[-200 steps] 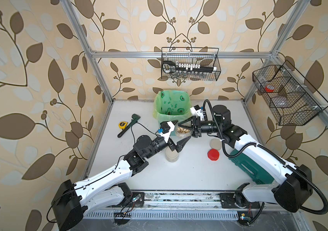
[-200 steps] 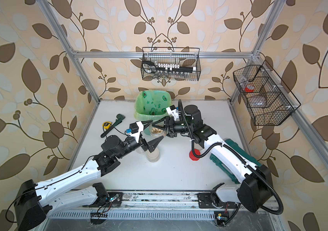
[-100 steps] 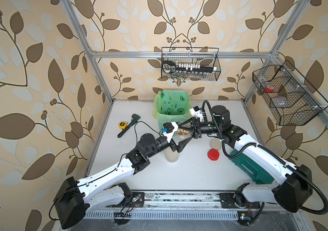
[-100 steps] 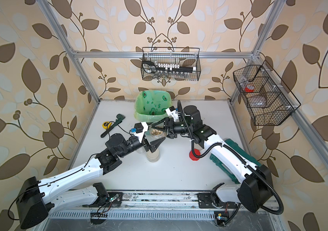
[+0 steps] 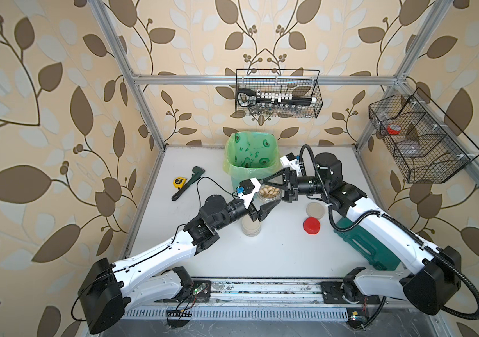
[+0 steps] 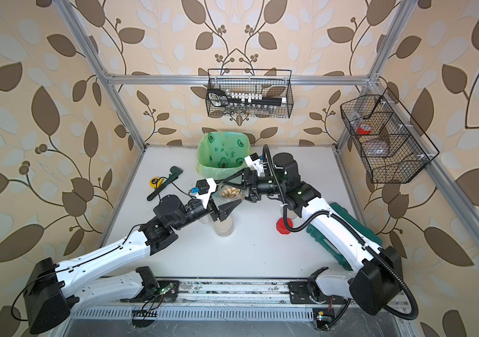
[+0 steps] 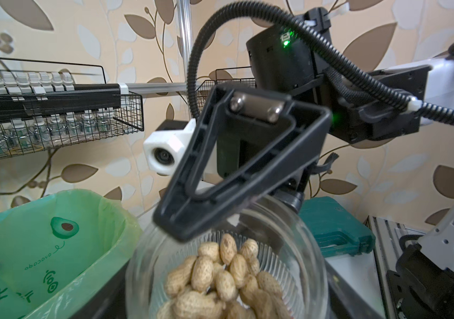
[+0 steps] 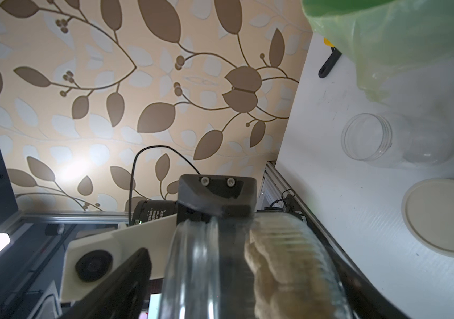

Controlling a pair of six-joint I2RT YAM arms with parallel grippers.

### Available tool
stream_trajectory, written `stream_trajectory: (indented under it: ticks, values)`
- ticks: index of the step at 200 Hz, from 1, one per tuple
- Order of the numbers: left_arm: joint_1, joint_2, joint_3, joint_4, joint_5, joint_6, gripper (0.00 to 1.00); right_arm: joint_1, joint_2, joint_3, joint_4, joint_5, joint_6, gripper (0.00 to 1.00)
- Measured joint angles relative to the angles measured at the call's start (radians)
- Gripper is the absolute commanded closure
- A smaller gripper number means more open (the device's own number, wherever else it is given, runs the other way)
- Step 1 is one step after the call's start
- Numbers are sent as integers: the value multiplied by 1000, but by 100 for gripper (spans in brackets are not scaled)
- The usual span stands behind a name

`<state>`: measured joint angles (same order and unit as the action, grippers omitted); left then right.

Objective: Empty moldy peanuts from jars
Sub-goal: Pour the moldy peanuts from the jar into the trash bin.

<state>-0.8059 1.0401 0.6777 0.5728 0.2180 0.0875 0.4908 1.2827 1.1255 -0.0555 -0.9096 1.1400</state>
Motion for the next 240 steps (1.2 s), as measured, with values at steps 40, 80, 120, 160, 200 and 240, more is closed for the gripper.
stream_trajectory:
  ticks: [40,80,120,160,200,240]
  values:
    - [0,-22,3,3,7,5,55,-16,-10,0,0,-28,-1,25]
    - [0,-26,5,-2,10,10,56,-16,-11,-4,-3,-32,2,17]
    - [0,-26,12,-26,11,11,56,-17,-12,-4,-11,-45,-18,28]
    - [0,-26,17,-39,13,18,57,-18,-12,-4,-37,-43,-28,39]
    - [0,-24,17,-51,17,18,57,-18,-12,-4,-59,-39,-47,38]
    - [0,-15,20,-56,18,16,57,-12,-12,-4,-84,-37,-76,23]
